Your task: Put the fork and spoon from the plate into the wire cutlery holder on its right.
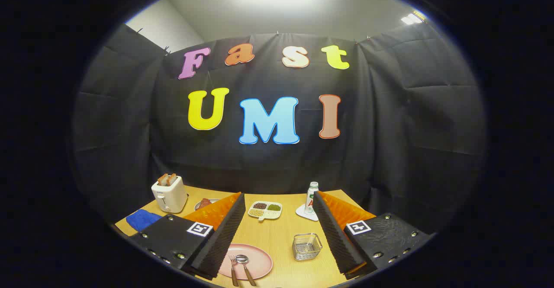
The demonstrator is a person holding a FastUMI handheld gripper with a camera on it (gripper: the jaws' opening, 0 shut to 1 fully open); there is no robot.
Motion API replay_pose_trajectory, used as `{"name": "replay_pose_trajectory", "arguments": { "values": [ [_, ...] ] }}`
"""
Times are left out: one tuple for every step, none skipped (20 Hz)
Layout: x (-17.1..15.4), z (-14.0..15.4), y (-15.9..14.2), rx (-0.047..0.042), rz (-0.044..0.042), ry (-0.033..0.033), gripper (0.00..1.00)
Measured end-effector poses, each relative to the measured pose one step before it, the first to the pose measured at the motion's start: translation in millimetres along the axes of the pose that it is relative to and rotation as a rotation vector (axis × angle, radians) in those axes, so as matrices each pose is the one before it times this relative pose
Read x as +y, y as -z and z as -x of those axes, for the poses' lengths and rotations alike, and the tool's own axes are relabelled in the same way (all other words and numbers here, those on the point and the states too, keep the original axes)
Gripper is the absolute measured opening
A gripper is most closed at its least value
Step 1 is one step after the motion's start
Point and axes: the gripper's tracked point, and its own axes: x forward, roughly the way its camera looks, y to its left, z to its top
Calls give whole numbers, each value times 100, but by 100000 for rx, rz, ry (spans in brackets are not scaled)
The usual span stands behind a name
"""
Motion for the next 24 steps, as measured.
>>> {"name": "replay_pose_trajectory", "arguments": {
  "values": [
    [-128, 26, -108, -74, 376, 366, 96],
    [-159, -144, 34, -23, 138, 449, 96],
    [-3, -79, -21, 65, -308, -231, 96],
    [119, -133, 150, 300, -396, -307, 96],
    [48, -81, 119, 424, -181, -365, 96],
    [17, -198, 253, 558, 27, -392, 96],
    [-48, -143, 45, 527, 194, -112, 96],
    [-62, -97, 141, 85, 249, 182, 96],
    [-2, -144, -31, -30, 264, -72, 96],
    [-4, -181, 123, 110, 329, 68, 96],
    [25, -221, 160, 410, 327, 23, 96],
    [38, -187, 408, 628, 185, -387, 96],
    [172, -188, 466, 1346, 111, -699, 96],
    [268, -175, 819, 1909, 212, -1091, 96],
    [326, -287, 791, 2203, 367, -1285, 96],
    [243, -405, 729, 1926, 665, -1169, 96],
    [236, -171, 664, 1533, 751, -963, 97],
    [378, -392, 786, 1744, 946, -1155, 96],
    [225, -283, 756, 2005, 1195, -965, 97],
    [354, -421, 1136, 2552, 984, -1098, 96],
    [357, -365, 1092, 2939, 357, -1500, 95],
    [355, -499, 1338, 2968, -150, -1346, 91],
    [301, -391, 1115, 3107, -498, -1334, 90],
    [230, -508, 1137, 2898, -656, -1140, 87]
  ]
}}
